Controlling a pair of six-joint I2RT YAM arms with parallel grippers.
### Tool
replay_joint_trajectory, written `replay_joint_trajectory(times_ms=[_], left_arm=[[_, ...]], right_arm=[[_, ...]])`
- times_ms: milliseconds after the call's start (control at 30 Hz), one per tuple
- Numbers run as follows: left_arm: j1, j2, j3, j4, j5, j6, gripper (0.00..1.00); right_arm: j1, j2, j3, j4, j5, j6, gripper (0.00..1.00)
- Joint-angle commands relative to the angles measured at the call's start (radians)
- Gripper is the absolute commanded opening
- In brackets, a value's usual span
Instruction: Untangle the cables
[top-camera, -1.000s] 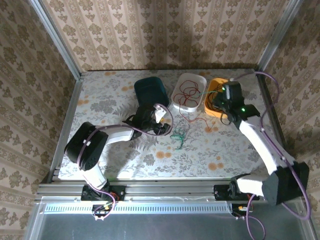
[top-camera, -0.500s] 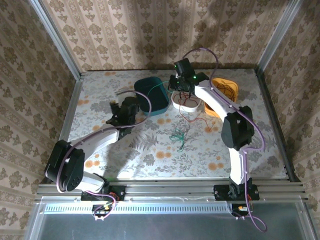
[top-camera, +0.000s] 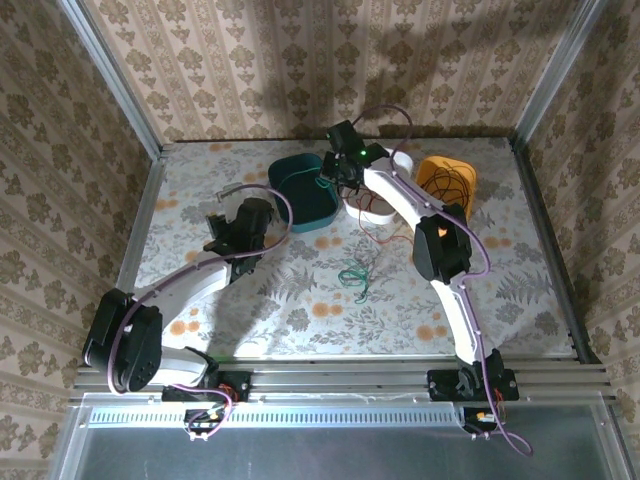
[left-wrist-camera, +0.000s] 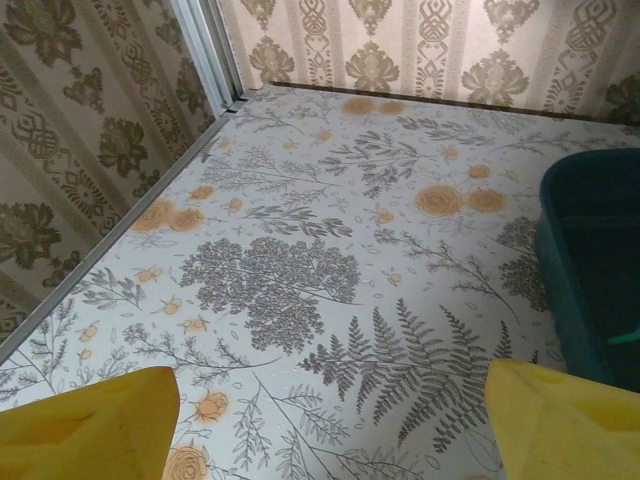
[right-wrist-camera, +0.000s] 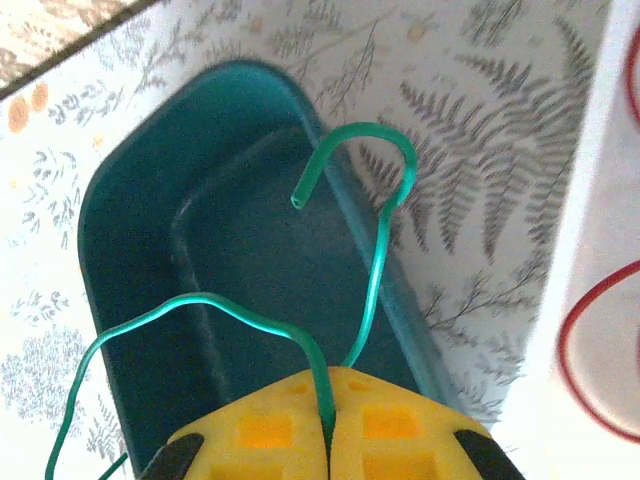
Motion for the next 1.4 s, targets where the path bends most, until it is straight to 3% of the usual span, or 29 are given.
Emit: replay_joint_trajectory(times_ms=[0,333,467,567,667,800,867,1133,1267,1367], left_arm=[[-0.011,0.021,0.035,-0.018,0.026,0.003,0.81],[-0.013,0.026,0.042,-0.013,0.031,0.025,0.81],[-0.003,-0.005,0.029,0.045,0.065,0.098,0.81],[0.052,-0.055,0.030,0.065,0.203,0.089,0.81],[0.139,-0.096,0.020,0.170,0.492,0.084,0.81],[0.228,-0.074,0.059,0.291,0.962,0.061,0.80],[0.225,-0.048,0.104,0.275,1.085,0.093,0.80],[0.167,0.018,0.141,0.248,1.187,0.158,0.77],[0.115,0.049,0.148,0.246,1.208,0.170,0.64],[0.082,0.068,0.149,0.238,1.186,0.175,0.63]], right_arm=[[0.016,0.021,0.021,-0.027,-0.055,0.065,0.00],[-0.007,-0.047,-0.126,0.117,-0.167,0.140,0.00],[-0.035,-0.121,-0.223,0.237,-0.249,0.098,0.00],[-0.046,-0.200,-0.283,0.241,-0.295,-0.012,0.00],[-0.052,-0.293,-0.378,0.249,-0.348,-0.107,0.00],[-0.059,-0.405,-0.519,0.298,-0.464,-0.173,0.00],[-0.062,-0.446,-0.574,0.323,-0.512,-0.194,0.00],[-0.075,-0.541,-0.702,0.387,-0.574,-0.210,0.00],[-0.083,-0.566,-0.726,0.409,-0.585,-0.203,0.00],[-0.091,-0.581,-0.733,0.421,-0.589,-0.192,0.00]])
